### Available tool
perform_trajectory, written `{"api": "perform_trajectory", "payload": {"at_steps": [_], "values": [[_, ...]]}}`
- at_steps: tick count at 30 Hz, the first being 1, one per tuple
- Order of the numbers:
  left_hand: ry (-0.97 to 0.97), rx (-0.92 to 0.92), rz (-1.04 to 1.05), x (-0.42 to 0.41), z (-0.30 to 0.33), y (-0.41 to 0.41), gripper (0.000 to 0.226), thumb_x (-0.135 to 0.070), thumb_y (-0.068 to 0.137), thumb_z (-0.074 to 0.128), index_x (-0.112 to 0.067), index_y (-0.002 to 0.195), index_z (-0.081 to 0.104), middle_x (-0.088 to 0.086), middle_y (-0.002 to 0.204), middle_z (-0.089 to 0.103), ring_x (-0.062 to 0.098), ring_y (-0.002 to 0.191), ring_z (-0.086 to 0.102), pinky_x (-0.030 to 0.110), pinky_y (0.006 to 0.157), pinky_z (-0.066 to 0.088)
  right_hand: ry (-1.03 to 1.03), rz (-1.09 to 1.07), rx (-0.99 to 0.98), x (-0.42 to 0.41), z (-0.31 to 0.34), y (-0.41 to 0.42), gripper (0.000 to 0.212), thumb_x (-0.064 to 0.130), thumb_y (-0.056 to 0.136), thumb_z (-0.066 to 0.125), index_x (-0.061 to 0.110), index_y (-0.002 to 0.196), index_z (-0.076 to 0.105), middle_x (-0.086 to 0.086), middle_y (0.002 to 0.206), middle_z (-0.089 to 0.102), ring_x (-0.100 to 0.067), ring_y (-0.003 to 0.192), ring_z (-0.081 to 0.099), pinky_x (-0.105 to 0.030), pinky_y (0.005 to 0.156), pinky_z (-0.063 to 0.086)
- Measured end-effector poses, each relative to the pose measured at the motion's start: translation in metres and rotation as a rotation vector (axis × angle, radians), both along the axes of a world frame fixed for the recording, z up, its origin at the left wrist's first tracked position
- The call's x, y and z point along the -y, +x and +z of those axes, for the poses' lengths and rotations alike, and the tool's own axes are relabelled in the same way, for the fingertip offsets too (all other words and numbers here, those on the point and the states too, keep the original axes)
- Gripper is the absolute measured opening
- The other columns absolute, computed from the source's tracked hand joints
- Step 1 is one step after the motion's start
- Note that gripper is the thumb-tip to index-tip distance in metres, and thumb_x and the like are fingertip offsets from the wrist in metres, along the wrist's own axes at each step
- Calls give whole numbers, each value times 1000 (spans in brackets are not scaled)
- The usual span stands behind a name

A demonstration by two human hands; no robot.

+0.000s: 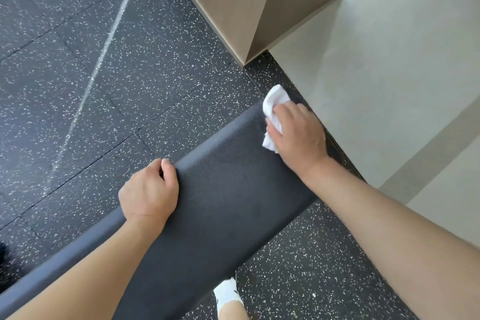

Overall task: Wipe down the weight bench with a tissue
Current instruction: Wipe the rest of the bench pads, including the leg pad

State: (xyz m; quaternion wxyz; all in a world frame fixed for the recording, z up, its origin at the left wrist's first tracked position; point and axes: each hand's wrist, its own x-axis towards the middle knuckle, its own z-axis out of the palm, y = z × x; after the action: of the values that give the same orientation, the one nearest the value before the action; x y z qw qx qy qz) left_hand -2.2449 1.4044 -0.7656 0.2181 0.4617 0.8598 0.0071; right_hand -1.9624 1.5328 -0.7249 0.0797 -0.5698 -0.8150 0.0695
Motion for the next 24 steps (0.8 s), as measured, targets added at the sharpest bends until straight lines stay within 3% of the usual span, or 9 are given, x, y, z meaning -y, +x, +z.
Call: {"api": "perform_trajectory", "payload": {"at_steps": [4, 8, 13, 15, 19, 22, 24], "values": [[7, -6, 6, 0, -2, 0, 46, -47, 97, 22, -22, 69, 47, -3, 59, 50, 31, 63, 49, 38, 65, 36, -18, 101, -66, 86, -8, -47, 13, 25, 85, 70, 13, 85, 64, -6, 76, 55, -30, 64, 50, -41, 53, 40], [10, 2, 6, 0, -1, 0, 47, -47, 98, 22, -20, 68, 46, 0, 61, 52, 33, 64, 51, 39, 66, 36, -29, 319, -70, 178, -17, -77, 12, 23, 84, 63, 17, 93, 68, 0, 76, 51, -24, 64, 46, -37, 55, 33], [9, 12, 3, 0, -1, -1, 47, -48, 98, 21, -22, 70, 48, -4, 61, 47, 34, 67, 50, 39, 67, 36, 58, 446, -4, 162, -15, -54, 12, 14, 90, 57, 18, 89, 68, 0, 73, 51, -24, 62, 45, -37, 52, 35], [20, 42, -12, 0, -1, -2, 47, -49, 97, 20, -21, 70, 47, -4, 62, 49, 34, 67, 50, 40, 67, 36, 125, 315, 56, 130, -14, -28, 15, 13, 90, 55, 16, 84, 69, -3, 73, 53, -26, 60, 47, -38, 51, 38], [54, 169, -106, 6, 3, -11, 35, -47, 100, 25, -25, 85, 49, -8, 72, 52, 30, 73, 50, 39, 70, 35, 1, -241, 13, 87, -6, 10, 17, 24, 95, 62, 9, 88, 59, -10, 81, 59, -36, 70, 53, -38, 55, 40], [75, 254, -315, 26, 11, -26, 33, -41, 105, 32, -22, 119, 56, 2, 109, 66, 32, 98, 59, 42, 80, 44, -9, -460, -6, 109, -6, -29, 19, 26, 97, 61, 12, 87, 54, -9, 84, 60, -35, 74, 54, -38, 59, 38], [87, 253, -395, 49, 17, -42, 40, -37, 106, 38, -17, 139, 51, 9, 129, 64, 35, 115, 59, 47, 93, 46, -44, -394, -17, 142, -4, -75, 18, 26, 94, 64, 14, 85, 55, -8, 83, 59, -34, 71, 52, -40, 57, 41]]}}
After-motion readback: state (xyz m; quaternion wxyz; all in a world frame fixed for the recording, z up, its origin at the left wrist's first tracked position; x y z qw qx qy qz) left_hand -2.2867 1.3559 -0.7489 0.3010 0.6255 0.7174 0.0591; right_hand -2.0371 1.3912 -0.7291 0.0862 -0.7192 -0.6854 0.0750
